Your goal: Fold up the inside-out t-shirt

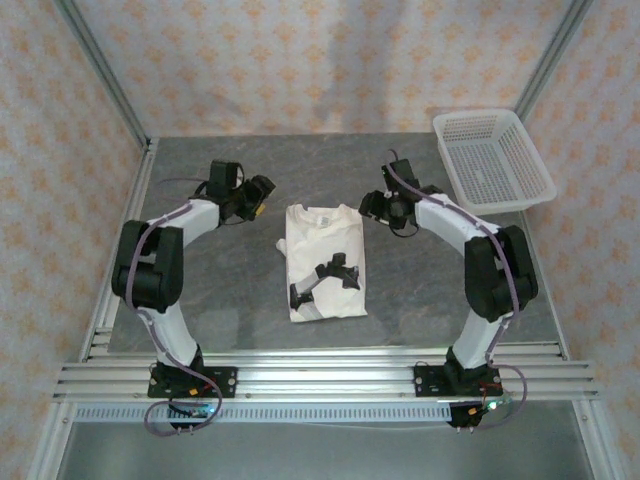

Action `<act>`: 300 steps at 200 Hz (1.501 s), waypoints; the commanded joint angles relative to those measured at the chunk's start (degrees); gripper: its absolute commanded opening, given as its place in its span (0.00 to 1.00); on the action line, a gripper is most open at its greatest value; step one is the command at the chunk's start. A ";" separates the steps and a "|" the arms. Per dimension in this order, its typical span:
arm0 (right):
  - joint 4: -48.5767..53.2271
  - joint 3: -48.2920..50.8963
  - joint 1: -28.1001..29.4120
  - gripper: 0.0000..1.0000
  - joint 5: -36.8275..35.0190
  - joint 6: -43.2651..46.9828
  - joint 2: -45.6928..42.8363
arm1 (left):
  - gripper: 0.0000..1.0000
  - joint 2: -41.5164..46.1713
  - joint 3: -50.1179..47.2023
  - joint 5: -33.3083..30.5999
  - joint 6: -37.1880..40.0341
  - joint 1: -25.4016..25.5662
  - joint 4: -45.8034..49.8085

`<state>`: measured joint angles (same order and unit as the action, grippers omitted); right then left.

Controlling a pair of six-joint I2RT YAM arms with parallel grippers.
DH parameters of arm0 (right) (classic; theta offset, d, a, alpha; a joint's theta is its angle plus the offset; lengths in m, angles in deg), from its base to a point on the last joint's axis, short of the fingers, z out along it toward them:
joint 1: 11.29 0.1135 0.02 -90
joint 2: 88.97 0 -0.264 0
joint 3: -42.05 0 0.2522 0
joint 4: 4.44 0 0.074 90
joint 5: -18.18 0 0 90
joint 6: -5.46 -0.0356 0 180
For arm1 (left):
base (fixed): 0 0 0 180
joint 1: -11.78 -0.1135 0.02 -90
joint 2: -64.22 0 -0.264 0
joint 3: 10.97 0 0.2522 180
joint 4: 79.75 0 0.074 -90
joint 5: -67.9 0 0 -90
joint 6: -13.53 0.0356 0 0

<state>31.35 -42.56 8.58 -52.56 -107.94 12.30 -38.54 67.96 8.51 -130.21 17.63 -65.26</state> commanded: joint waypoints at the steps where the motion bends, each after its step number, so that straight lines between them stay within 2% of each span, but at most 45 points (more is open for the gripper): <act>1: -2.13 -0.46 0.26 0.63 4.48 6.07 2.92 | 0.68 7.62 -2.27 -0.46 10.67 1.21 9.72; 27: 1.16 -7.59 0.25 0.64 7.23 9.61 9.80 | 0.69 10.73 -3.92 -3.41 20.83 2.18 16.70; 62: 3.20 -13.97 0.28 0.63 8.22 11.41 15.27 | 0.71 10.65 -5.14 -2.83 29.56 3.60 18.63; 95: 6.94 -18.81 0.70 0.62 8.03 11.59 20.27 | 0.77 5.78 -2.08 -1.08 31.73 5.82 19.72; 146: 8.74 -21.52 1.74 0.57 8.01 10.94 23.16 | 0.78 -2.96 4.20 -4.73 29.31 8.43 18.54; 158: 8.90 -22.03 1.90 0.53 8.99 10.85 23.78 | 0.74 -4.57 5.01 -4.83 27.98 8.40 17.27; 198: 8.96 -22.64 2.05 0.39 10.73 10.83 24.46 | 0.61 -10.19 7.03 0.88 23.80 8.44 11.84; 239: 9.53 -22.93 2.01 0.28 11.33 10.97 23.99 | 0.55 -13.38 9.61 -0.41 20.51 8.43 10.66; 267: 9.92 -22.93 2.02 0.22 11.52 11.18 23.96 | 0.47 -16.12 10.32 2.53 18.27 8.42 7.14; 300: 9.87 -22.68 2.01 0.18 11.67 11.11 23.77 | 0.32 -18.77 10.34 5.90 15.38 8.70 2.15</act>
<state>39.19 -64.00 10.31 -41.72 -97.32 35.71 -52.33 77.14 9.86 -111.96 24.60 -51.88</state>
